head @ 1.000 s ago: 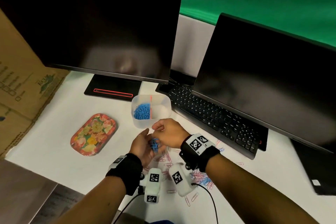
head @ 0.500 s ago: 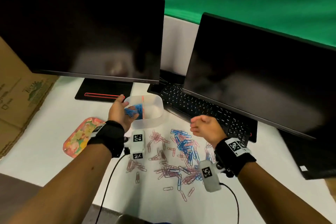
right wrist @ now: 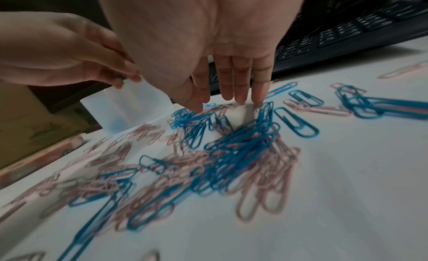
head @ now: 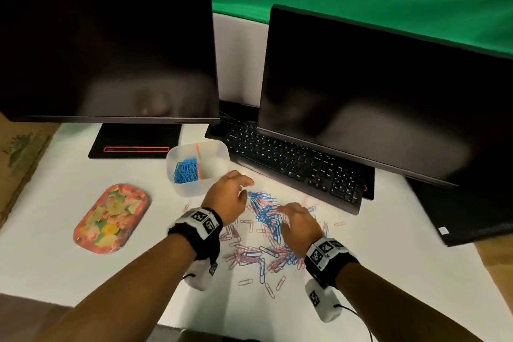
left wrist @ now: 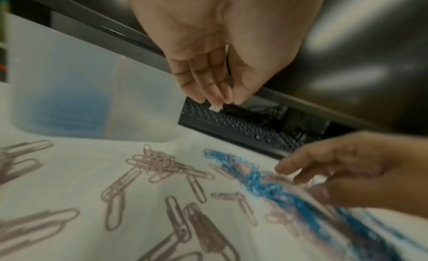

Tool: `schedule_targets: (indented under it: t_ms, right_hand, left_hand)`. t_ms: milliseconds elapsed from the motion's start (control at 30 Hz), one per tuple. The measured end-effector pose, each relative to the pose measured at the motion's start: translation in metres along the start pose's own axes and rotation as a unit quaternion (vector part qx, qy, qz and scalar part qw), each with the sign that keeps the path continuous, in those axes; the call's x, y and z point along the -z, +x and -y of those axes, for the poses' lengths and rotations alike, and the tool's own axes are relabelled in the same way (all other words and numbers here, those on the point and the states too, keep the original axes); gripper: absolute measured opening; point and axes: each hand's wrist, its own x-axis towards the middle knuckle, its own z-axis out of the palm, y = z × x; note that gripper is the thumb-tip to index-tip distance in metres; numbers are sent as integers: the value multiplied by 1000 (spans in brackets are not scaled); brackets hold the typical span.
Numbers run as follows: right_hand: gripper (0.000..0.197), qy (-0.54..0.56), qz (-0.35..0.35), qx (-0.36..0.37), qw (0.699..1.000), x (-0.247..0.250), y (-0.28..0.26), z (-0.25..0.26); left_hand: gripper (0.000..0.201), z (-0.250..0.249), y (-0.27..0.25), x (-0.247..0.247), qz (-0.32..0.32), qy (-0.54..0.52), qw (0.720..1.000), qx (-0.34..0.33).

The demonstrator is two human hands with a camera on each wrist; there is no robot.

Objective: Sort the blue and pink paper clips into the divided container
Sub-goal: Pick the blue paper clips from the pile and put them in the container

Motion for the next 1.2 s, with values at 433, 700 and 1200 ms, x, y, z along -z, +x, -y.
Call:
schedule_targets:
  t_ms: [433, 700, 1200]
  right_hand:
    - [37, 27, -12, -2, 1000, 2, -13, -30]
    - [27, 44, -23, -19, 999, 15, 26, -9]
    - [38, -152, 108, 48, 981, 30, 99, 21]
  left_hand:
    - [25, 8, 48, -41, 193, 268, 944, -22]
    - [14, 28, 24, -35, 86, 65, 989, 98]
    - [22, 41, -8, -11, 42, -264, 935, 234]
